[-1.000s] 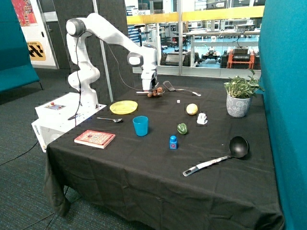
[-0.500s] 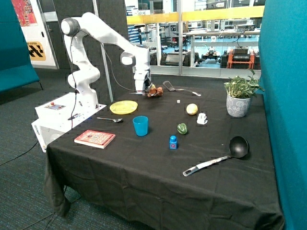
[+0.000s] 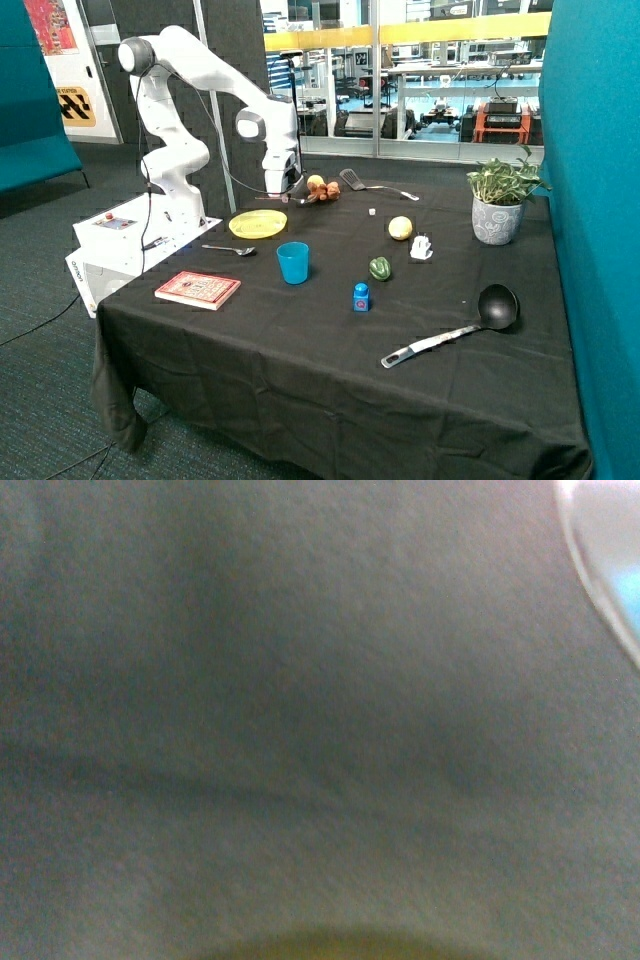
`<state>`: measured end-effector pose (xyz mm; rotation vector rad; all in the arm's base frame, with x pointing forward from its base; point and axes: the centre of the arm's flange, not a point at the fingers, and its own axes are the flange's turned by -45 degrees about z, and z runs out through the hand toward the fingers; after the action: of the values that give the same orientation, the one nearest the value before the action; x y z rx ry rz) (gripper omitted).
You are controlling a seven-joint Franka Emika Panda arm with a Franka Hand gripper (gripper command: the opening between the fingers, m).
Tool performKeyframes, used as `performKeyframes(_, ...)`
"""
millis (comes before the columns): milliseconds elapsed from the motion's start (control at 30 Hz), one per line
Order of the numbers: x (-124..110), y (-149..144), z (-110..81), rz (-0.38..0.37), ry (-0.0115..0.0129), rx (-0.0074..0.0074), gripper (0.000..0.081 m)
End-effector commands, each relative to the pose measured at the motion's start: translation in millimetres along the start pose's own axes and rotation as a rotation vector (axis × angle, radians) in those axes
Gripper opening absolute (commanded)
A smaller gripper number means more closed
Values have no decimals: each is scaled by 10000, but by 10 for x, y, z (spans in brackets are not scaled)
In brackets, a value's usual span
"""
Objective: Set the table
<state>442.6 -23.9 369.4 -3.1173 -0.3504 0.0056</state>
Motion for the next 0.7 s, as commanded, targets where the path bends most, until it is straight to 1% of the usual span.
performKeyframes(0, -238, 197, 33, 92, 31, -50, 0)
performKeyframes(467, -527, 454, 109, 462, 32, -49, 0)
performKeyframes(667, -660, 533, 149, 450, 32, -49, 0)
